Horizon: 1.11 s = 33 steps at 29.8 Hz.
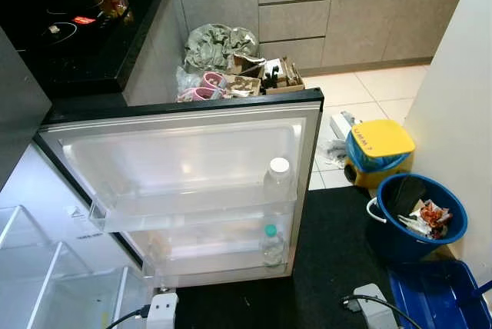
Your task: Restocking fridge
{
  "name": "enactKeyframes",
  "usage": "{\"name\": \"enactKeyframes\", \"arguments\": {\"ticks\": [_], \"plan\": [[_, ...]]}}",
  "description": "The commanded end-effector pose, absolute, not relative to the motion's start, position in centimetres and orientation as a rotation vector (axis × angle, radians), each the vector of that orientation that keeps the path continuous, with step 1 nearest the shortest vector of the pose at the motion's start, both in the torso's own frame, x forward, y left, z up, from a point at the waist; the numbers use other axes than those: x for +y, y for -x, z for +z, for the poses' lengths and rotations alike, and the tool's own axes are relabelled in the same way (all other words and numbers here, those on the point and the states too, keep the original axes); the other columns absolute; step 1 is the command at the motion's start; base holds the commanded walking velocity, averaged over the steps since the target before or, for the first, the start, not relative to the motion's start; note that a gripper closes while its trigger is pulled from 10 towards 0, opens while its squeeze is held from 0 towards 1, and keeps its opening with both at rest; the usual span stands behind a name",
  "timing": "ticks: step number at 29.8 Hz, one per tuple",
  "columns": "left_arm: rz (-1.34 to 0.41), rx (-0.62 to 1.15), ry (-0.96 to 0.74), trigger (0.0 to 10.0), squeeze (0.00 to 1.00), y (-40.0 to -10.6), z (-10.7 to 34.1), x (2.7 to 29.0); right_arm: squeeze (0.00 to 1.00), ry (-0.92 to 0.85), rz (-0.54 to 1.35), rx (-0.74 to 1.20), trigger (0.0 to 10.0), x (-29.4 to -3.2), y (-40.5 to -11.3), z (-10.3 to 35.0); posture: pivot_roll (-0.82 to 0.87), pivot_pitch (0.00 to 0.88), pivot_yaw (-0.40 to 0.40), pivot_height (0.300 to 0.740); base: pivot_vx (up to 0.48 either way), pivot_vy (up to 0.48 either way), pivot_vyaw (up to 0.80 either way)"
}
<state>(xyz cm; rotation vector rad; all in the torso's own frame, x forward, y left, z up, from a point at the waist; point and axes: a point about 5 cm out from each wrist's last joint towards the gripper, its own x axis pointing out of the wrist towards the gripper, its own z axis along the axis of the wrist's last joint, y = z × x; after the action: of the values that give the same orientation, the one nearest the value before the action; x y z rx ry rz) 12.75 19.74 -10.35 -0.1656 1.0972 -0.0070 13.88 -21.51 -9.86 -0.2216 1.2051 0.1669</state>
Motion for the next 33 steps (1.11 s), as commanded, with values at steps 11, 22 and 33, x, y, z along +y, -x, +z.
{"name": "enactKeyframes", "arguments": {"ticks": [11, 22, 33], "plan": [[-0.005, 1.111, 0.181, 10.0, 0.00, -12.31, -10.54, 19.44, 0.00, 0.203, 0.169, 1.204, 10.0, -21.20, -13.83, -9.92, -0.03, 0.000, 0.007, 0.740, 0.000, 0.000, 0.00], [-0.012, 1.106, 0.189, 10.0, 0.00, -12.46, -10.53, 19.12, 0.00, 0.201, 0.172, 1.207, 10.0, -21.14, -13.76, -9.96, -0.03, 0.000, 0.005, 0.740, 0.000, 0.000, 0.00], [-0.010, 1.106, 0.200, 10.0, 0.00, -12.41, -10.55, 19.06, 0.00, 0.191, 0.170, 1.211, 10.0, -21.03, -13.57, -10.04, -0.03, 0.000, 0.007, 0.740, 0.000, 0.000, 0.00]]}}
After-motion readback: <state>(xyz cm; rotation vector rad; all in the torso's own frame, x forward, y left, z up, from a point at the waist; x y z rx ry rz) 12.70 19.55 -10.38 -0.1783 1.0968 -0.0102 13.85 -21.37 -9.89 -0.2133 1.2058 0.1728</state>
